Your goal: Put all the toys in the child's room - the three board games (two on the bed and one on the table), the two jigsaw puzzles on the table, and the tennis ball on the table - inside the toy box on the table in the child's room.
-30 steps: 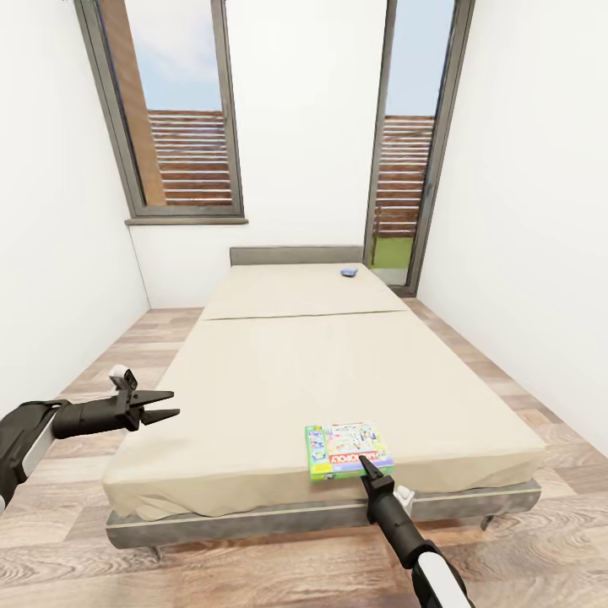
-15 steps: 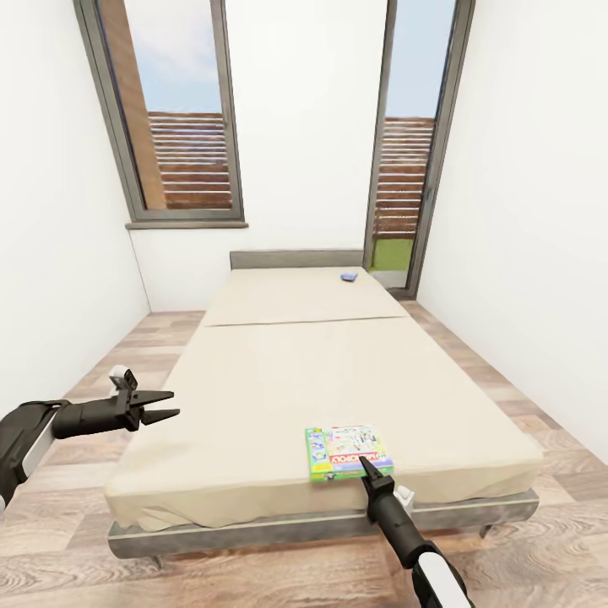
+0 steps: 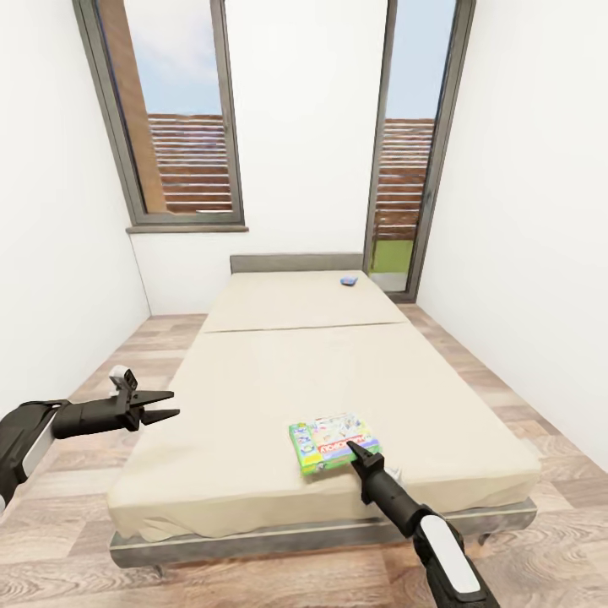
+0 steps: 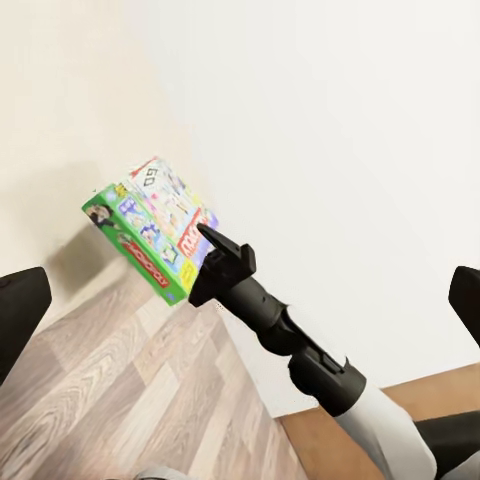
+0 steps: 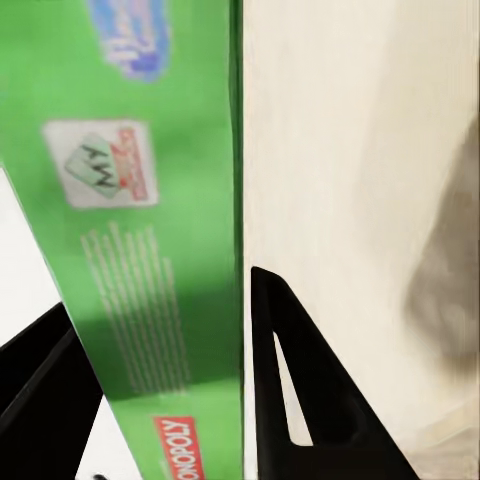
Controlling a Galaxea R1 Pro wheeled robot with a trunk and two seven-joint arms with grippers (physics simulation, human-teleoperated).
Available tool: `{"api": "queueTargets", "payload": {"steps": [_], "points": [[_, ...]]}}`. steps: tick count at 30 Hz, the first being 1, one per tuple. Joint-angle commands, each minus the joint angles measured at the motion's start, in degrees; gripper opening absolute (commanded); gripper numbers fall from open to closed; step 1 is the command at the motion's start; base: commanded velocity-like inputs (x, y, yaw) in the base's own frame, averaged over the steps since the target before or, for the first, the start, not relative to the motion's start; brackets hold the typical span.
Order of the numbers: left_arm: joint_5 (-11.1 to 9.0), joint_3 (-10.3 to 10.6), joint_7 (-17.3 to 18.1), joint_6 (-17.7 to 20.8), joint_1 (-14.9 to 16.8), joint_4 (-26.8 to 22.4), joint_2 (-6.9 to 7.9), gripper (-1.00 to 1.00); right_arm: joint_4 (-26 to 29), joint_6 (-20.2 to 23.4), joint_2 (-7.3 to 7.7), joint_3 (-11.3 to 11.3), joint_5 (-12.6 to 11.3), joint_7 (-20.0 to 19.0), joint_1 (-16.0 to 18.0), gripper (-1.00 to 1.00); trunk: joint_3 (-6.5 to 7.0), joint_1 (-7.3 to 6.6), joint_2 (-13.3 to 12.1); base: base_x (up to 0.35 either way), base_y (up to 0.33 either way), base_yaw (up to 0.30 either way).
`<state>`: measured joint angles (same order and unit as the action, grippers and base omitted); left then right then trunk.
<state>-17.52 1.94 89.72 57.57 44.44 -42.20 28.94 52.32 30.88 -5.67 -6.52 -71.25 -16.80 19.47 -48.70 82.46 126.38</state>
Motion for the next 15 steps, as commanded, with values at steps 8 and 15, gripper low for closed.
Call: {"api": "queueTargets", "payload": {"steps": [8, 15], "points": [[-0.1, 0.3, 0.3, 0.6, 0.0, 0.0, -0.01, 1.0, 7.7, 8.9, 1.73, 0.0, 0.3, 4.5, 0.5, -1.0, 1.38, -1.77, -3.2, 0.0, 0.0, 0.0], [-0.1, 0.2, 0.3, 0.6, 0.0, 0.0, 0.05, 1.0, 12.8, 14.7, 4.18, 0.1, 2.8, 4.8, 0.5, -1.0, 2.64, -3.31, -6.0, 0.0, 0.0, 0.0]]}}
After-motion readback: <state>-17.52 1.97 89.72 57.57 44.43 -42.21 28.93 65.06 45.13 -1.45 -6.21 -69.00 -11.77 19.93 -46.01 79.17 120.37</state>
